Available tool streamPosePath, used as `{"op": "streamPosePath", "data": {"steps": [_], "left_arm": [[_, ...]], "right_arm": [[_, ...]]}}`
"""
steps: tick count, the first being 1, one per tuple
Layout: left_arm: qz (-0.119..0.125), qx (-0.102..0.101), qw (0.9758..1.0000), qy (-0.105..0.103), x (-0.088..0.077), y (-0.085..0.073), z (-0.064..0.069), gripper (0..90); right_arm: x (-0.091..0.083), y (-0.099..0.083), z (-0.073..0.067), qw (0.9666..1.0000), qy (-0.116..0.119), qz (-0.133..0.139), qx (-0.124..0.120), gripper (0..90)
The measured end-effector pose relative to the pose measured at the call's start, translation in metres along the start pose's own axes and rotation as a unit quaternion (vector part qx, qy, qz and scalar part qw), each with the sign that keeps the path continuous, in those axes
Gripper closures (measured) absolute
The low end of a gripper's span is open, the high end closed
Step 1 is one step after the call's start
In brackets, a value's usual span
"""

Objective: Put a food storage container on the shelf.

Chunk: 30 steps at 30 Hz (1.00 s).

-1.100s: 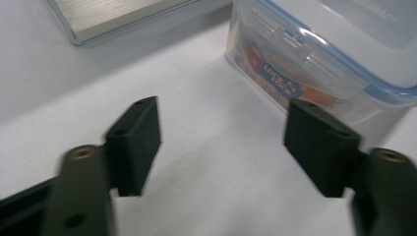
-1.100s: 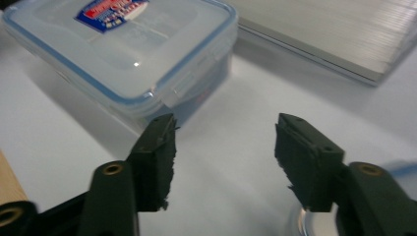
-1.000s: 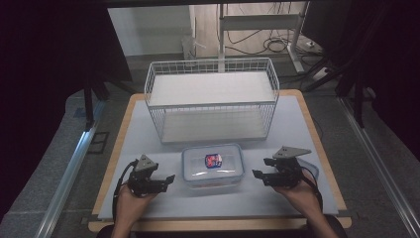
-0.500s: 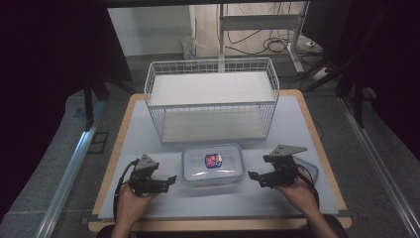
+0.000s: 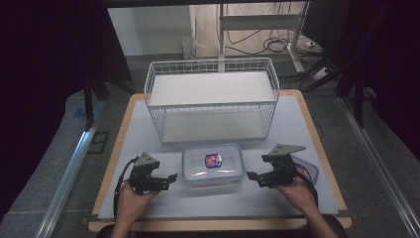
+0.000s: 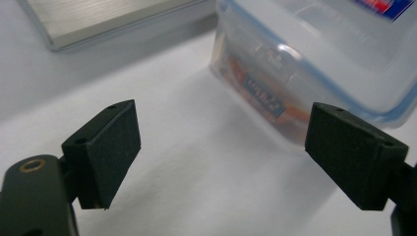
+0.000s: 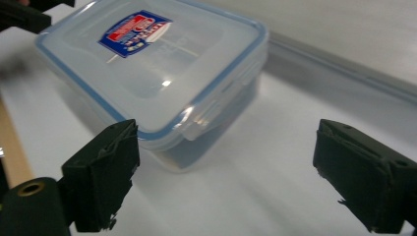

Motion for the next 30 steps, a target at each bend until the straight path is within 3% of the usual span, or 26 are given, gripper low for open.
{"op": "streamPosePath", "data": {"steps": [5,7,12,16,18,19,20,21,25,26,27,30], "left_arm": [[0.016,-0.020,0.9993,-0.026,0.000,0.011,0.004,12.5],[0.015,-0.021,0.9989,-0.038,0.002,0.014,0.007,9.4],[-0.009,-0.025,0.9977,-0.062,0.016,0.022,0.012,8.6],[-0.013,-0.042,0.9956,-0.083,0.023,0.026,0.010,20.8],[-0.008,-0.066,0.9922,-0.105,0.026,0.029,0.006,24.7],[-0.008,-0.066,0.9922,-0.105,0.026,0.029,0.006,27.3],[-0.009,-0.081,0.9897,-0.118,0.028,0.029,0.001,29.5],[-0.009,-0.081,0.9897,-0.118,0.028,0.029,0.001,31.3],[-0.008,-0.114,0.9813,-0.155,0.031,0.027,-0.006,33.6],[-0.012,-0.124,0.9776,-0.170,0.033,0.026,-0.009,32.8],[-0.012,-0.124,0.9776,-0.170,0.033,0.026,-0.009,31.4],[-0.019,-0.138,0.9719,-0.190,0.037,0.025,-0.011,28.5]], "right_arm": [[0.003,0.006,-0.004,1.0000,0.005,-0.007,0.004,7.6],[0.007,0.008,-0.007,0.9996,0.018,-0.023,0.005,4.2],[0.020,0.012,-0.010,0.9978,0.035,-0.048,0.030,5.2],[0.026,0.018,-0.007,0.9959,0.048,-0.053,0.055,15.2],[0.032,0.022,-0.004,0.9929,0.065,-0.059,0.080,19.5],[0.032,0.022,-0.004,0.9929,0.065,-0.059,0.080,19.5],[0.037,0.023,-0.002,0.9904,0.071,-0.069,0.097,21.4],[0.037,0.023,-0.002,0.9904,0.071,-0.069,0.097,21.4],[0.046,0.024,0.001,0.9863,0.083,-0.084,0.116,26.9],[0.049,0.025,0.000,0.9835,0.097,-0.088,0.125,29.7],[0.049,0.025,0.000,0.9835,0.097,-0.088,0.125,29.7],[0.052,0.027,-0.001,0.9818,0.098,-0.095,0.132,28.8]]}}
Point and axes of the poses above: each handheld gripper's, and its own axes: x roughly forward along the jaws, y roughly out of its top, z roughly to its right, the point moved 3 cm from there along x, roughly forward along the jaws, and after that the axes turned 11 degrees about -y, right-handed, at the moved point
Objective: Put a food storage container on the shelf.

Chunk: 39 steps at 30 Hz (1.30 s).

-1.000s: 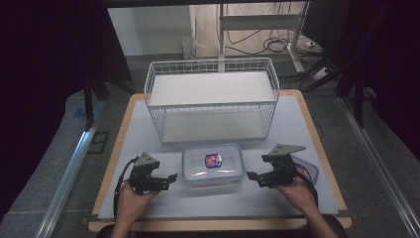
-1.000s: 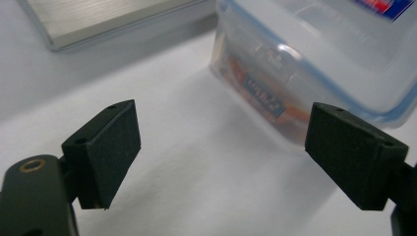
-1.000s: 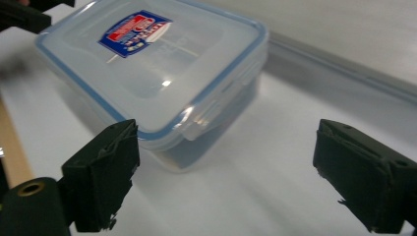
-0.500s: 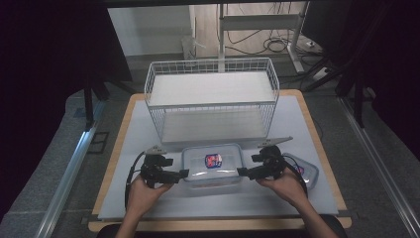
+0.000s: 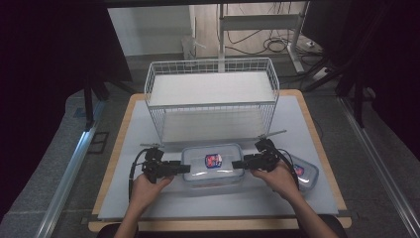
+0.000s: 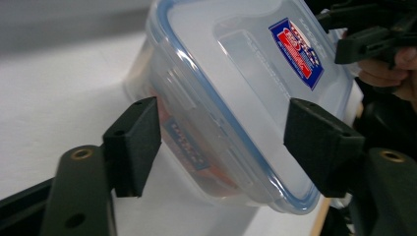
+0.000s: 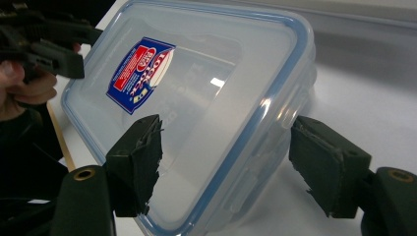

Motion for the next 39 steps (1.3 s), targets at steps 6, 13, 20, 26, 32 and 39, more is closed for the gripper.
{"op": "streamPosePath", "data": {"steps": [6,13,20,26,32,39], "left_arm": [[-0.012,-0.016,0.9996,-0.020,0.011,0.003,-0.002,21.7],[-0.010,-0.022,0.9993,-0.027,0.008,0.001,-0.002,24.9],[0.000,-0.021,0.9991,-0.037,0.001,-0.002,-0.001,34.6],[0.011,-0.003,0.9992,-0.039,-0.005,-0.006,0.006,43.3],[0.015,0.018,0.9991,-0.036,-0.007,-0.010,0.011,45.9],[0.021,0.028,0.9984,-0.044,-0.008,-0.013,0.012,48.3]], "right_arm": [[0.005,0.003,0.006,0.9992,0.018,-0.014,0.031,27.0],[0.011,0.002,0.008,0.9963,0.050,-0.035,0.061,26.0],[0.006,0.000,0.007,0.9967,0.049,-0.032,0.057,30.3],[-0.005,-0.004,0.004,0.9976,0.051,-0.016,0.045,38.1],[-0.011,-0.008,0.006,0.9969,0.065,-0.013,0.042,43.0],[-0.017,-0.013,0.006,0.9965,0.075,-0.013,0.035,47.3]]}}
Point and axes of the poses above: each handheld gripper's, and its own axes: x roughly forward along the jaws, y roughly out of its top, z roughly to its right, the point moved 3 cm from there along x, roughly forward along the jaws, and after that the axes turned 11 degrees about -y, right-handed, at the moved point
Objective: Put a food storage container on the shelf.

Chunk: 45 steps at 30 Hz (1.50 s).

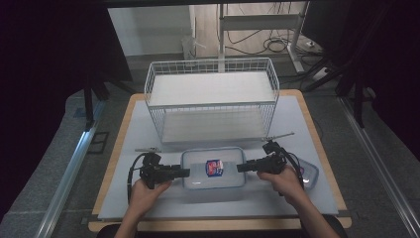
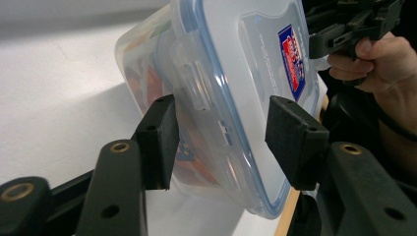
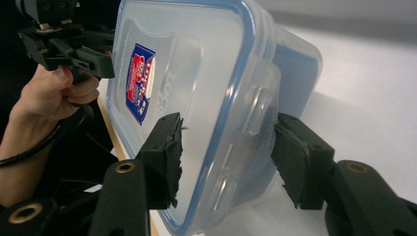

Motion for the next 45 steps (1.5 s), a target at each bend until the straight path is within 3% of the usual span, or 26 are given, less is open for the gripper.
{"op": "streamPosePath", "data": {"steps": [16,23,35,45], "left_arm": [[0.003,-0.005,1.0000,0.002,-0.001,0.002,0.004,51.2],[0.003,0.006,0.9998,0.019,-0.001,0.007,0.008,51.8],[0.006,0.016,0.9995,0.027,-0.002,0.013,0.011,52.0],[0.018,0.045,0.9984,0.031,-0.008,0.035,0.026,52.1]], "right_arm": [[-0.006,-0.011,-0.001,0.9993,0.013,0.024,0.025,51.9],[-0.009,-0.011,-0.006,0.9993,0.000,0.034,0.018,53.3],[-0.015,-0.007,-0.010,0.9981,-0.008,0.061,0.000,53.7],[-0.029,0.006,-0.016,0.9960,-0.008,0.088,-0.011,53.7]]}}
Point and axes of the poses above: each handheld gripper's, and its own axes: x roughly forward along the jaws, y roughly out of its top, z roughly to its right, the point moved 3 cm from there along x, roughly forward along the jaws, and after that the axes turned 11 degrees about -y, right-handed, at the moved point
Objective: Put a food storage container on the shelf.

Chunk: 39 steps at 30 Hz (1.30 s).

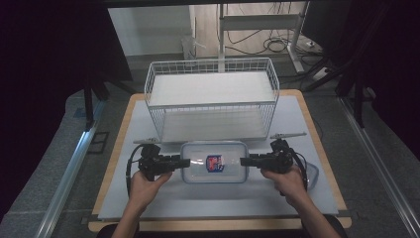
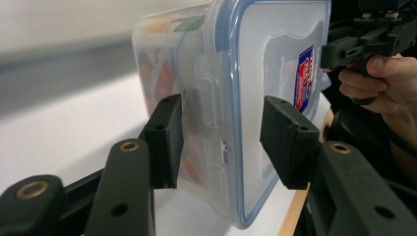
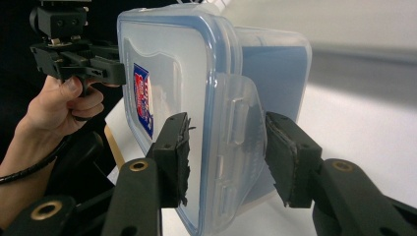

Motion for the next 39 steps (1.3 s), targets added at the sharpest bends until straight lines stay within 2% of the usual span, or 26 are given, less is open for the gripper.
{"op": "streamPosePath", "data": {"steps": [2,3,4,12,23,27,30,39], "left_arm": [[0.003,0.014,0.9999,0.003,-0.003,0.012,0.006,52.1],[0.003,0.014,0.9999,0.003,-0.003,0.012,0.006,52.0],[0.005,0.018,0.9998,0.004,-0.004,0.016,0.009,52.0],[0.015,0.047,0.9987,0.011,-0.014,0.049,0.026,52.0],[0.030,0.066,0.9972,0.018,-0.027,0.079,0.037,51.9],[0.036,0.074,0.9964,0.019,-0.033,0.093,0.043,51.9],[0.041,0.077,0.9961,0.017,-0.037,0.100,0.045,51.9],[0.054,0.077,0.9954,0.014,-0.045,0.117,0.045,51.9]], "right_arm": [[-0.007,0.010,-0.003,0.9999,-0.002,0.012,-0.009,53.8],[-0.007,0.010,-0.003,0.9999,-0.002,0.012,-0.009,53.8],[-0.013,0.018,-0.006,0.9997,-0.004,0.020,-0.016,53.8],[-0.028,0.043,-0.016,0.9982,-0.005,0.048,-0.035,53.8],[-0.039,0.071,-0.026,0.9969,-0.001,0.065,-0.043,53.8],[-0.045,0.085,-0.032,0.9958,-0.004,0.074,-0.054,53.8],[-0.050,0.095,-0.037,0.9946,-0.009,0.081,-0.063,53.8],[-0.056,0.123,-0.045,0.9931,-0.012,0.094,-0.069,53.7]]}}
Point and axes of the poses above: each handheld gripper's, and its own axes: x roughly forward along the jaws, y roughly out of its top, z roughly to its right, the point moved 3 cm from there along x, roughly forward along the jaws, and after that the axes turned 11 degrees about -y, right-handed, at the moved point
